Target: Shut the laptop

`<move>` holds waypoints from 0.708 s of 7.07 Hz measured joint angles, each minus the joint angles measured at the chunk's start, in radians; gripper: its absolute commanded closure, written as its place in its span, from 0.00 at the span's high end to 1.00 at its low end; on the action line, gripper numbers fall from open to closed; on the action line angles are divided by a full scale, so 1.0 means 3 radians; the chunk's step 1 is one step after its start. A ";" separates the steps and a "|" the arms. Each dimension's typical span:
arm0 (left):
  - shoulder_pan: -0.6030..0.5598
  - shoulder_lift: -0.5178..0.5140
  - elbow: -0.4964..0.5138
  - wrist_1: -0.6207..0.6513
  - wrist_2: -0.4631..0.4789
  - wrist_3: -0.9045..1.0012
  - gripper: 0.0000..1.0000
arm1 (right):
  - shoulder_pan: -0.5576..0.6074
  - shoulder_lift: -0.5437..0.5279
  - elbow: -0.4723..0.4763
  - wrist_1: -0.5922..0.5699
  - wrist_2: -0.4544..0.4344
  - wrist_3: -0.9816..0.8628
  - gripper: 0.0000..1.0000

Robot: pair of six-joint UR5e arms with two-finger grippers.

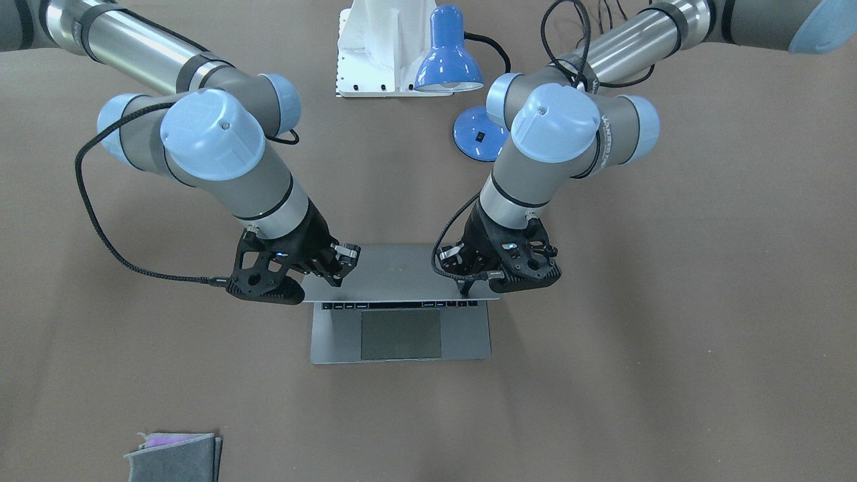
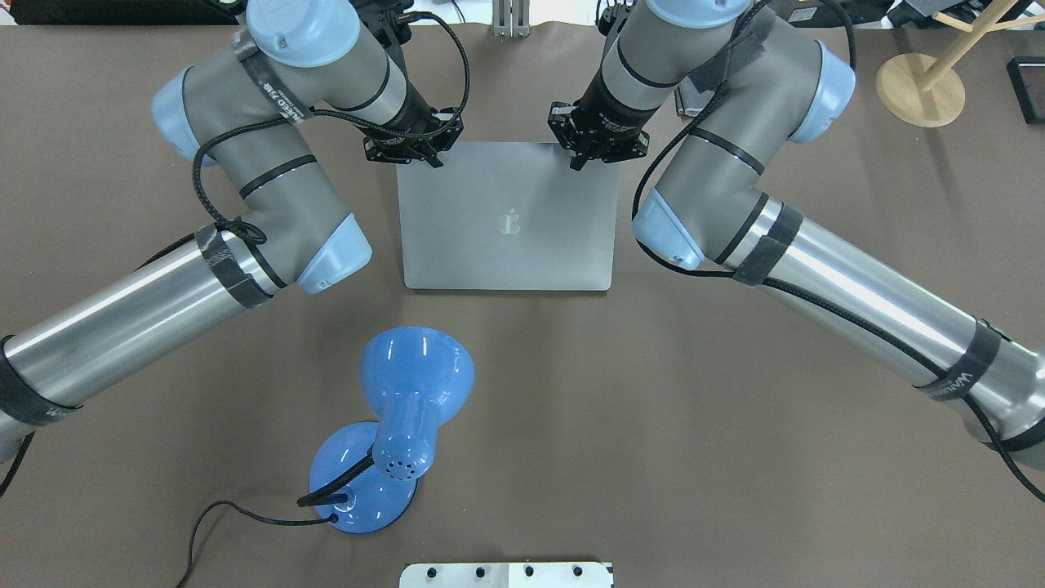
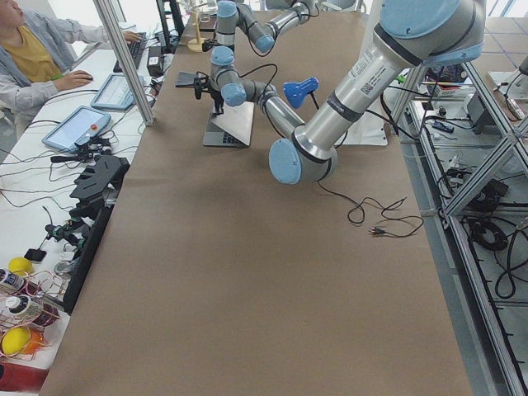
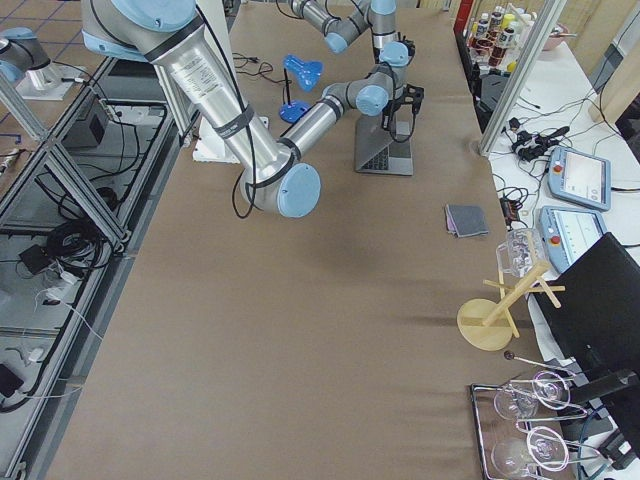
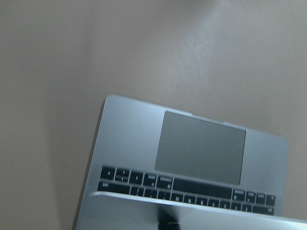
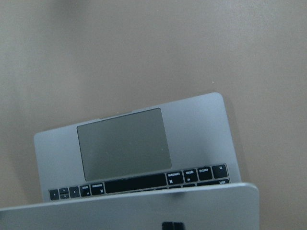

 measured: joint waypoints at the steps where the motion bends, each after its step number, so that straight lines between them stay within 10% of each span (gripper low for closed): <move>1: 0.0001 -0.0053 0.0212 -0.0140 0.0085 0.0026 0.00 | 0.0012 0.0127 -0.0321 0.0178 0.0000 -0.0002 0.00; 5: 0.0118 -0.0240 0.0987 -0.0561 0.0280 0.0103 0.00 | 0.0001 0.0439 -0.1339 0.0743 0.0000 -0.0012 0.00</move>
